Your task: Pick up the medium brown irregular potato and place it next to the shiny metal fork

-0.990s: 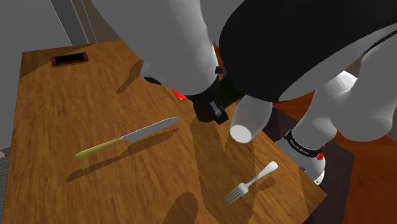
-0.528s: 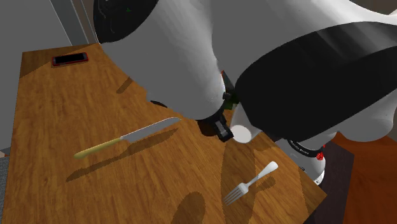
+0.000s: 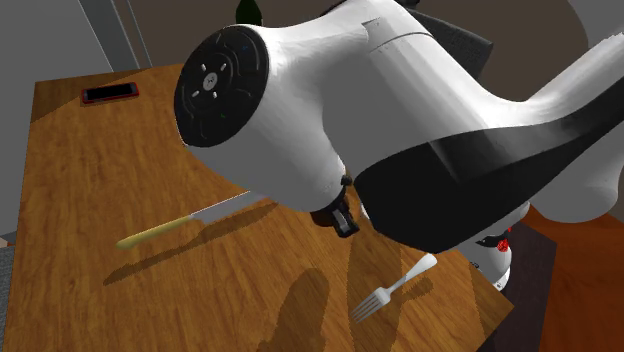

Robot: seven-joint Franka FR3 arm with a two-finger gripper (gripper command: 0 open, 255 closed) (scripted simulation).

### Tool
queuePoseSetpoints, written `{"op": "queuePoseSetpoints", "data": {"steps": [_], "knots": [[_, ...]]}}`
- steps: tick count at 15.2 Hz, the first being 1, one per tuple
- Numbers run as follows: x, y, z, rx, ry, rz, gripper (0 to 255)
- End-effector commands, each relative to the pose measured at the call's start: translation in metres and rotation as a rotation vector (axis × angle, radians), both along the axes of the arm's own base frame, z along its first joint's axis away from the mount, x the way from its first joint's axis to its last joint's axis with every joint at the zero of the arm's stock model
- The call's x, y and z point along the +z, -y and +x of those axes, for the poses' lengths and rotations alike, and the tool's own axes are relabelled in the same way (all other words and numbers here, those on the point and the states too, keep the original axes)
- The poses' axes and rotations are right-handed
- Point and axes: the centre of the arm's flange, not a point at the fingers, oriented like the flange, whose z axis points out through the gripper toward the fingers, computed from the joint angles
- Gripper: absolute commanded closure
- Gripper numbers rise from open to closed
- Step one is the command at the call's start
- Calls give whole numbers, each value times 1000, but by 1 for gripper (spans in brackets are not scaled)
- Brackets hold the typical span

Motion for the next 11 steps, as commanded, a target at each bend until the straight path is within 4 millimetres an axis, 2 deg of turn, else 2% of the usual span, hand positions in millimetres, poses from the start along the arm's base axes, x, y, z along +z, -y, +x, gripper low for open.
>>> {"op": "queuePoseSetpoints", "data": {"steps": [1, 11], "knots": [[-11, 0, 0, 0, 0, 0, 255], [-64, 0, 0, 0, 0, 0, 255]]}}
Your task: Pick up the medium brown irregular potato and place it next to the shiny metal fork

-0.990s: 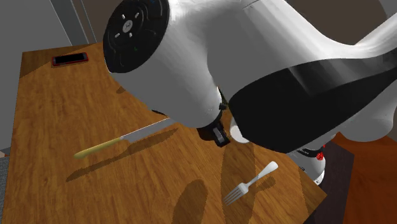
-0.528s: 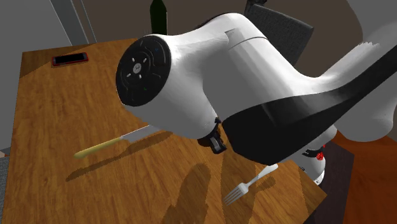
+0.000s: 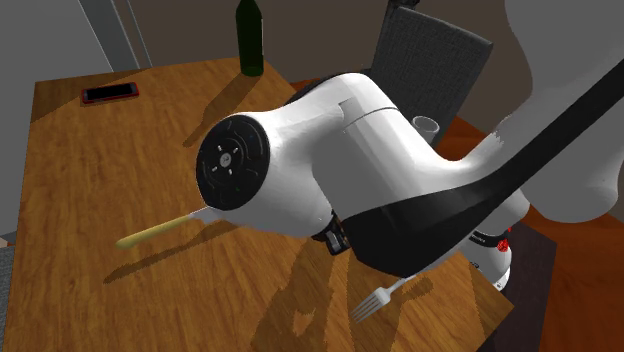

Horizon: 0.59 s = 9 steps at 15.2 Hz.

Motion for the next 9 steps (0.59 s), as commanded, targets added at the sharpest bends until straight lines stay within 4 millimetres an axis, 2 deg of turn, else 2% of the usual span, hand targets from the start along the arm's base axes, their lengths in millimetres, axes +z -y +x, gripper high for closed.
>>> {"op": "queuePoseSetpoints", "data": {"steps": [1, 8, 9], "knots": [[-10, 0, 0, 0, -1, 0, 255], [-10, 0, 0, 0, -1, 0, 255], [-10, 0, 0, 0, -1, 0, 0]]}}
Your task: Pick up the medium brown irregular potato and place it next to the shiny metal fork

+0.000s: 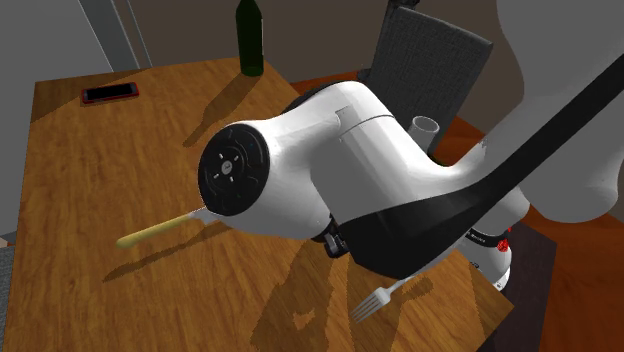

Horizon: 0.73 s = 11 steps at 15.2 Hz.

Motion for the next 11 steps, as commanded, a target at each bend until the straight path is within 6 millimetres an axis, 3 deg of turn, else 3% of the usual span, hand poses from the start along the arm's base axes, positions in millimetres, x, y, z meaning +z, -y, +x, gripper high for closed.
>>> {"op": "queuePoseSetpoints", "data": {"steps": [1, 5, 9, 11], "knots": [[-2, 0, -1, 0, -4, -3, 0], [-2, 1, -1, 0, -4, -3, 0], [40, -27, -1, 0, -4, -3, 0], [40, -27, -1, 0, -4, -2, 0]]}}
